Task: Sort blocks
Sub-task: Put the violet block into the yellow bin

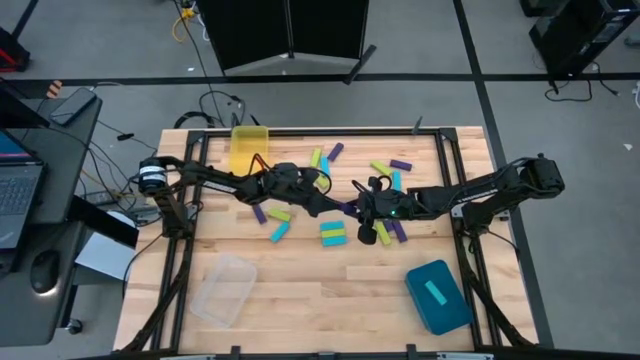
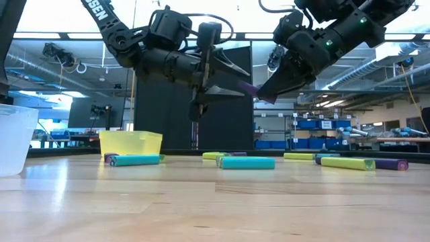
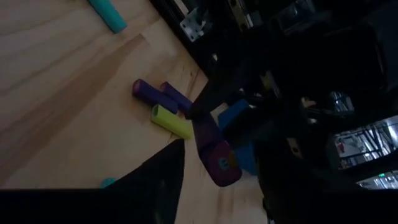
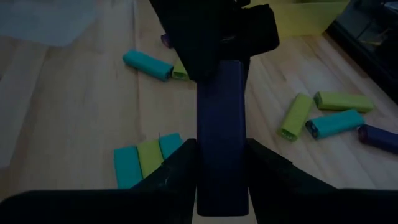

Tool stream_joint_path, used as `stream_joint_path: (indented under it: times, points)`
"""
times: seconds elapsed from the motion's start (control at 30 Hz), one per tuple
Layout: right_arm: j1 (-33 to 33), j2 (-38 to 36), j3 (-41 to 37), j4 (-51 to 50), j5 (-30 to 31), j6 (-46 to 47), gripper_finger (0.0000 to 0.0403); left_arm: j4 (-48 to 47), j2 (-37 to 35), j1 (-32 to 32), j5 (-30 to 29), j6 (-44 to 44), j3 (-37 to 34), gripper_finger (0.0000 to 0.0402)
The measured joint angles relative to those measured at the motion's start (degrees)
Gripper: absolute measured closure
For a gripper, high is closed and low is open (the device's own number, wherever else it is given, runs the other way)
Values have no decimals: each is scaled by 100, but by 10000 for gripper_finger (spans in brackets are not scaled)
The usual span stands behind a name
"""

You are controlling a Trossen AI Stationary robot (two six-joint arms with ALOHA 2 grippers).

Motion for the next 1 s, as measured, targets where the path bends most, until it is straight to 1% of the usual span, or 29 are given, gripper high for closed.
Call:
stream_joint_path:
  times: [0.17,0.27,0.4,0.57,0.63,0.8,0.9,1.0]
  points:
    - [-7,0,0,15,2,-2,284,-3,0,-1,16,84,0,261]
    - [-7,-2,0,15,9,-3,284,-12,0,-1,21,112,-2,283]
    - [-9,-2,0,7,31,-24,284,-19,0,4,25,209,-7,301]
    - [-9,-2,0,0,53,-29,283,-16,0,24,8,336,-7,311]
    - [-13,-2,0,16,67,-3,260,-17,-2,46,6,461,-7,313]
    - [-9,-2,0,27,184,-7,180,63,-6,109,35,713,-11,326]
    - [-9,-4,0,17,432,-130,152,79,-66,189,99,835,-13,341]
    - [-9,-62,0,-63,754,-273,137,87,-206,308,99,1026,-39,342]
